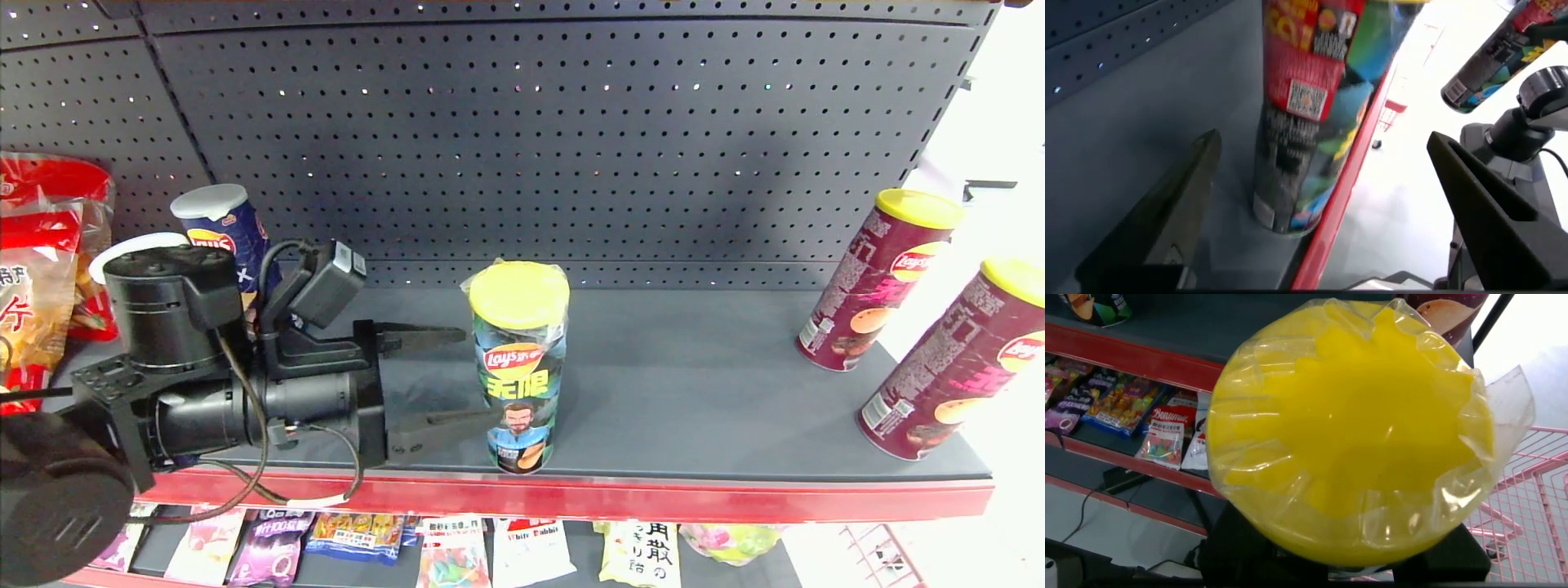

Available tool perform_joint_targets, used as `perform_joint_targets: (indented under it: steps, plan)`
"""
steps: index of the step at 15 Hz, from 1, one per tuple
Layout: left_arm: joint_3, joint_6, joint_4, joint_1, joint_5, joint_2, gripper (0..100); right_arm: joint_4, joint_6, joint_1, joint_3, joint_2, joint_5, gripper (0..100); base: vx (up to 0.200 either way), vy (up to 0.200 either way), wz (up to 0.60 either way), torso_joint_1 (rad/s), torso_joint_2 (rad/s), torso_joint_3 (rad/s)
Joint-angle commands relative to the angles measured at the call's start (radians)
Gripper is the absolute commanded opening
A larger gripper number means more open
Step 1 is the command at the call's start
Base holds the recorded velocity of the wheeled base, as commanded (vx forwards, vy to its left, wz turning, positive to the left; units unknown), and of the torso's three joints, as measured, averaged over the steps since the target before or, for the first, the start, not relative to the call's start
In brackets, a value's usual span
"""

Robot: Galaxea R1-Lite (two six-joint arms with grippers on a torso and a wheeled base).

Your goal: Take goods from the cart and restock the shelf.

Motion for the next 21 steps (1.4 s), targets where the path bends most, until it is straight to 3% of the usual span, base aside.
perform_joint_targets:
  steps: [1,6,10,13,15,16,18,21]
  plan:
    - [0.068,0.000,-0.001,0.033,-0.001,-0.077,100,0.002,0.000,0.002,0.000,0.002,0.002,0,0.000,0.000,0.00,0.000,0.00,0.000]
    - [0.189,-0.006,0.002,0.087,-0.001,-0.209,100,-0.003,0.000,0.004,-0.006,0.023,0.005,0,0.000,0.000,0.00,0.000,0.00,0.000]
    - [0.262,-0.012,0.005,0.088,0.012,-0.304,100,-0.003,0.000,0.014,-0.012,0.038,0.008,0,0.000,0.000,0.00,0.000,0.00,0.000]
    - [0.382,-0.025,0.011,0.120,0.095,-0.444,100,-0.004,0.000,0.083,-0.092,0.152,0.008,0,0.000,0.000,0.00,0.000,0.00,0.000]
    - [0.491,-0.025,0.016,0.120,0.230,-0.562,100,-0.004,0.000,0.191,-0.224,0.308,0.055,0,0.000,0.000,0.00,0.000,0.00,0.000]
    - [0.517,-0.028,0.027,0.120,0.246,-0.599,100,-0.004,0.001,0.220,-0.262,0.351,0.072,0,0.000,0.000,0.00,0.000,0.00,0.000]
    - [0.520,-0.028,0.163,0.120,0.253,-0.731,100,-0.035,0.021,0.304,-0.385,0.536,0.129,0,0.000,0.000,0.00,0.000,0.00,0.000]
    - [0.456,-0.018,0.364,0.117,0.285,-0.829,100,-0.251,0.046,0.356,-0.486,0.798,0.138,0,0.000,0.000,0.00,0.000,0.00,0.000]
